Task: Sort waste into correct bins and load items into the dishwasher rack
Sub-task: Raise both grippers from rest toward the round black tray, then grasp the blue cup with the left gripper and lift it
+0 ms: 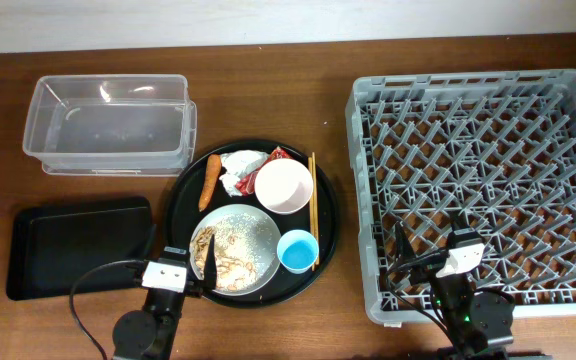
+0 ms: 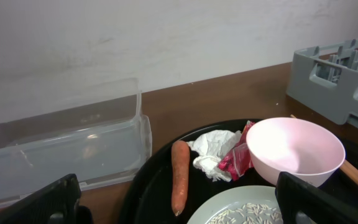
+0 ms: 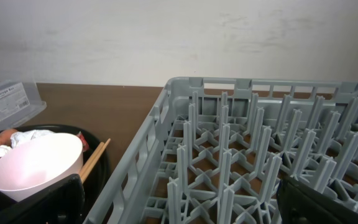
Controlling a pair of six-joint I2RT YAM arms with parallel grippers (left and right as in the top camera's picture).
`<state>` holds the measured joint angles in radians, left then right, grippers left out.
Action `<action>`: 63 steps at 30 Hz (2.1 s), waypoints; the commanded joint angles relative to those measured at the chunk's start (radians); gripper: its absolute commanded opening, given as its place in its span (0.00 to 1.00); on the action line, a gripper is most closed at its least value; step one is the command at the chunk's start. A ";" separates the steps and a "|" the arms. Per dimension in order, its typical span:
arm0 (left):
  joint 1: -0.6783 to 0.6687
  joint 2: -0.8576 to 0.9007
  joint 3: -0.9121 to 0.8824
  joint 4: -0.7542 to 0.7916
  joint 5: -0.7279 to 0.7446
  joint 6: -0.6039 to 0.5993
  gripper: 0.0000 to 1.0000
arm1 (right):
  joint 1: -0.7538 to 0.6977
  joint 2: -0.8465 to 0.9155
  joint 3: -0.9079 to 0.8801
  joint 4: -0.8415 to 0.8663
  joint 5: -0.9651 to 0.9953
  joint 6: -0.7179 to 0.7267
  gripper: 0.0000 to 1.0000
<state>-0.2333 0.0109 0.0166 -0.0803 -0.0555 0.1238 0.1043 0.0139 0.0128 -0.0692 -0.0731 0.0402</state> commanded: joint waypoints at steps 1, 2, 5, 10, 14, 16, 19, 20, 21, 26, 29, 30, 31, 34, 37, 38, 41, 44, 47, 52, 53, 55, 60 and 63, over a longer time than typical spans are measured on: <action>0.005 -0.005 -0.008 0.004 0.000 0.013 1.00 | -0.007 -0.008 -0.007 -0.001 -0.005 -0.006 0.98; 0.005 -0.005 -0.008 0.004 0.000 0.013 1.00 | -0.007 -0.008 -0.007 -0.001 -0.005 -0.006 0.98; 0.005 -0.005 -0.008 0.004 0.000 0.012 1.00 | -0.007 -0.008 -0.007 -0.001 -0.005 -0.006 0.98; 0.005 -0.005 -0.008 0.013 0.000 0.013 1.00 | -0.007 -0.008 -0.007 -0.001 -0.005 -0.006 0.98; 0.005 -0.005 -0.007 0.024 0.001 0.012 1.00 | -0.007 -0.008 -0.007 -0.001 -0.005 -0.006 0.98; 0.005 -0.005 -0.008 0.023 0.010 0.012 1.00 | -0.007 -0.008 -0.007 -0.001 -0.005 -0.006 0.98; 0.005 -0.005 -0.008 0.023 0.020 0.012 1.00 | -0.007 -0.008 -0.007 -0.001 -0.005 -0.006 0.98; 0.005 -0.005 -0.007 0.023 0.020 0.012 1.00 | -0.007 -0.008 -0.007 -0.001 -0.005 -0.006 0.98; 0.005 -0.005 -0.007 0.023 0.020 0.012 1.00 | -0.007 -0.008 -0.007 -0.001 -0.005 -0.006 0.98; 0.005 -0.005 -0.007 0.049 0.024 0.012 1.00 | -0.006 -0.008 -0.007 0.002 -0.006 -0.006 0.98; 0.005 -0.005 -0.007 0.081 0.032 0.012 1.00 | -0.006 -0.008 -0.007 -0.001 -0.007 -0.006 0.98; 0.005 -0.005 -0.007 0.089 0.037 0.012 1.00 | -0.006 -0.008 -0.007 -0.001 -0.012 0.000 0.98; 0.005 -0.005 -0.007 0.098 0.042 0.012 1.00 | -0.006 -0.008 -0.007 0.004 -0.035 0.045 0.98; 0.005 -0.005 -0.007 0.112 0.042 0.012 1.00 | -0.007 -0.008 -0.007 0.033 -0.093 0.163 0.98; 0.005 -0.005 -0.007 0.167 0.042 0.011 1.00 | -0.006 -0.008 0.003 0.069 -0.182 0.182 0.98; 0.005 -0.005 -0.005 0.200 0.042 -0.001 1.00 | -0.006 -0.008 0.017 0.070 -0.200 0.182 0.98; 0.005 -0.005 0.025 0.266 0.041 -0.006 1.00 | -0.007 -0.008 0.084 0.062 -0.227 0.182 0.98; 0.006 0.021 0.124 0.212 0.030 -0.006 1.00 | -0.007 0.012 0.208 0.018 -0.212 0.174 0.98; 0.005 0.091 0.239 0.115 0.010 -0.006 1.00 | -0.007 0.074 0.320 -0.056 -0.200 0.139 0.98; 0.006 0.297 0.480 -0.052 0.007 -0.006 1.00 | -0.007 0.280 0.560 -0.286 -0.174 0.106 0.98; 0.005 0.368 0.552 -0.114 0.008 -0.007 1.00 | -0.006 0.353 0.635 -0.369 -0.174 0.107 0.98; 0.005 0.553 0.735 -0.285 0.057 -0.029 1.00 | -0.006 0.536 0.821 -0.564 -0.179 0.107 0.98; 0.005 0.856 1.057 -0.542 0.336 -0.028 1.00 | -0.006 0.822 1.121 -0.847 -0.277 0.107 0.98; 0.005 0.985 1.167 -0.594 0.498 -0.045 1.00 | -0.007 0.924 1.178 -0.870 -0.400 0.106 0.98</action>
<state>-0.2325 0.8768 1.0626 -0.6369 0.1719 0.1078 0.1043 0.8516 1.1236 -0.9192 -0.3229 0.1535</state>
